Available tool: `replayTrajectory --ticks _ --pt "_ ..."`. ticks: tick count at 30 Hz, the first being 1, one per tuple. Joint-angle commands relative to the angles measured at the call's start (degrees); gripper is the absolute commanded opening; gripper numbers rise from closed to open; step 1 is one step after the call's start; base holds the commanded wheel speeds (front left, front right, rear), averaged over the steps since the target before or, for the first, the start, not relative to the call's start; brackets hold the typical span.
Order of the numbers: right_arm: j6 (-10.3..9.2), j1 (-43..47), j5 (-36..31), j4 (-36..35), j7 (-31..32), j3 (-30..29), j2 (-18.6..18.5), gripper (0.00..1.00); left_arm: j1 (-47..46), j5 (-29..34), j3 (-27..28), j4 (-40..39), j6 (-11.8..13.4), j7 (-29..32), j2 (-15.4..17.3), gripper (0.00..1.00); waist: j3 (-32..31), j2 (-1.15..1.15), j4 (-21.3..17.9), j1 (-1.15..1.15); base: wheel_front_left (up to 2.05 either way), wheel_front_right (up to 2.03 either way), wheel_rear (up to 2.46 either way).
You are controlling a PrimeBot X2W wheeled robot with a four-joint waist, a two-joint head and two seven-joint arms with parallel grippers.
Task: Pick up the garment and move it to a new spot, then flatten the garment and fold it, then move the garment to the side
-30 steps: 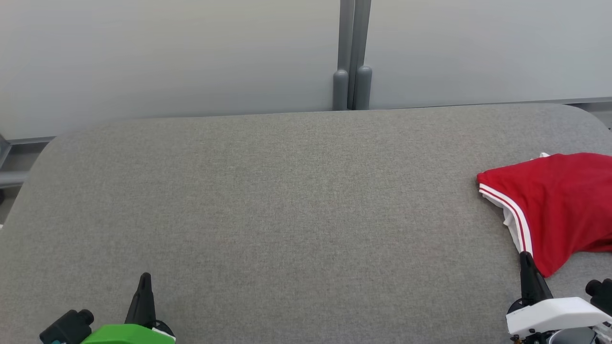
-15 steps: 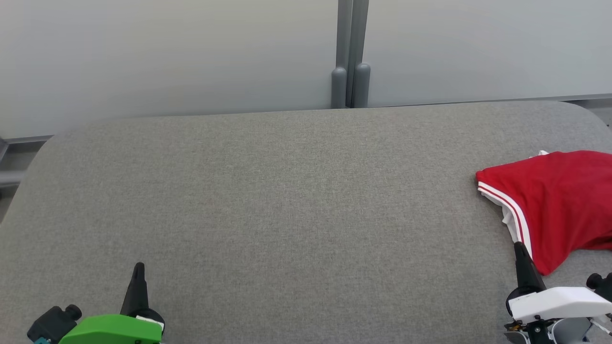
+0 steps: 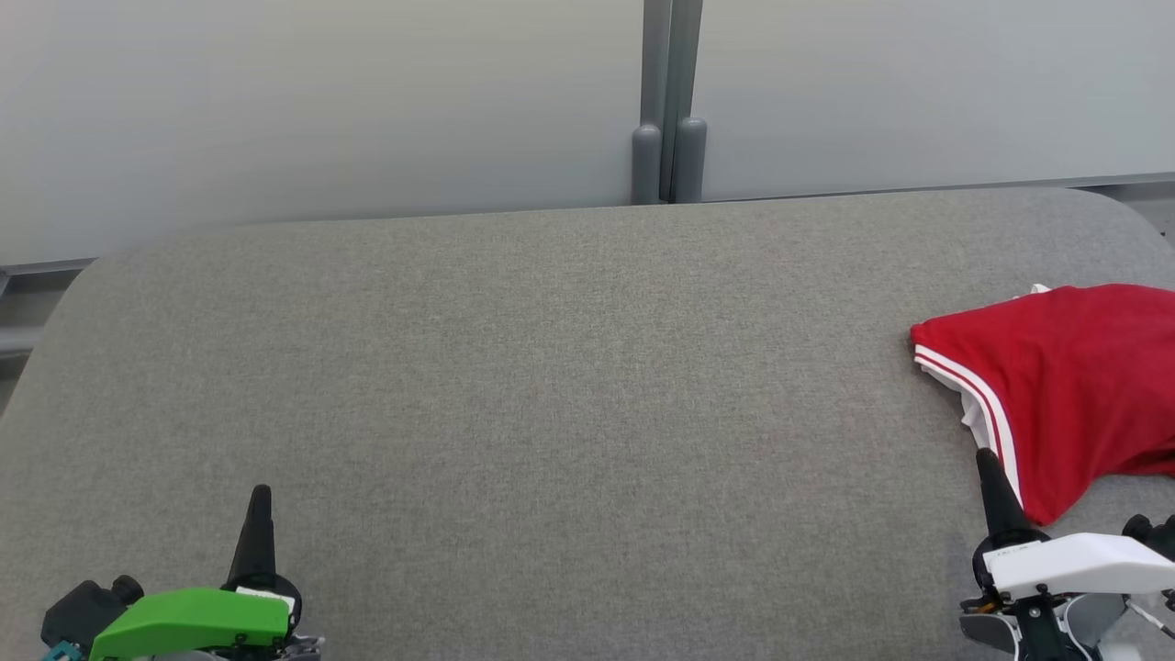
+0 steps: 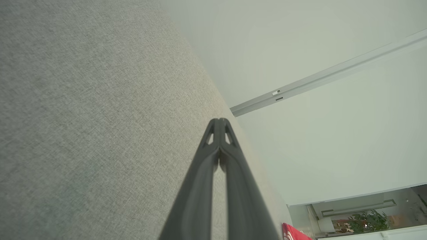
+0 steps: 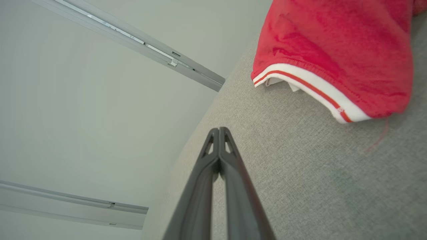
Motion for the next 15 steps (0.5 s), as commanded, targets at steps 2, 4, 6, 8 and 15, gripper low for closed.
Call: replayTrajectory --ticks 2,4,6,8,15 --pt "0.04 -1.44 2.66 -0.24 0.65 0.22 -0.46 0.0 -1.58 -2.38 0.55 -0.85 -0.1 0.52 0.1 0.0 0.06 0.35 -0.05 0.0 0.0 0.0 0.0" --pt "0.04 -1.53 3.3 -0.21 0.76 0.27 -0.45 0.0 -1.67 -2.98 0.61 -0.9 -0.1 0.65 0.1 0.0 0.09 0.36 -0.08 0.0 0.0 0.0 0.0" --pt "0.04 -1.74 4.6 -0.17 1.05 0.36 -0.47 0.0 -1.8 -3.93 0.73 -0.98 -0.1 0.96 0.09 0.0 0.14 0.37 -0.12 0.0 0.0 0.0 0.0" --pt "0.04 -2.02 5.96 -0.14 1.34 0.45 -0.49 0.0 -1.98 -5.14 0.83 -1.04 -0.11 1.21 0.09 0.0 0.18 0.38 -0.16 0.0 0.0 0.0 0.0" --pt "0.04 -2.58 10.29 -0.02 2.26 0.72 -0.55 0.0 -2.53 -8.85 1.21 -1.32 -0.12 2.23 0.07 0.0 0.36 0.41 -0.32 0.0 0.0 0.0 0.0"
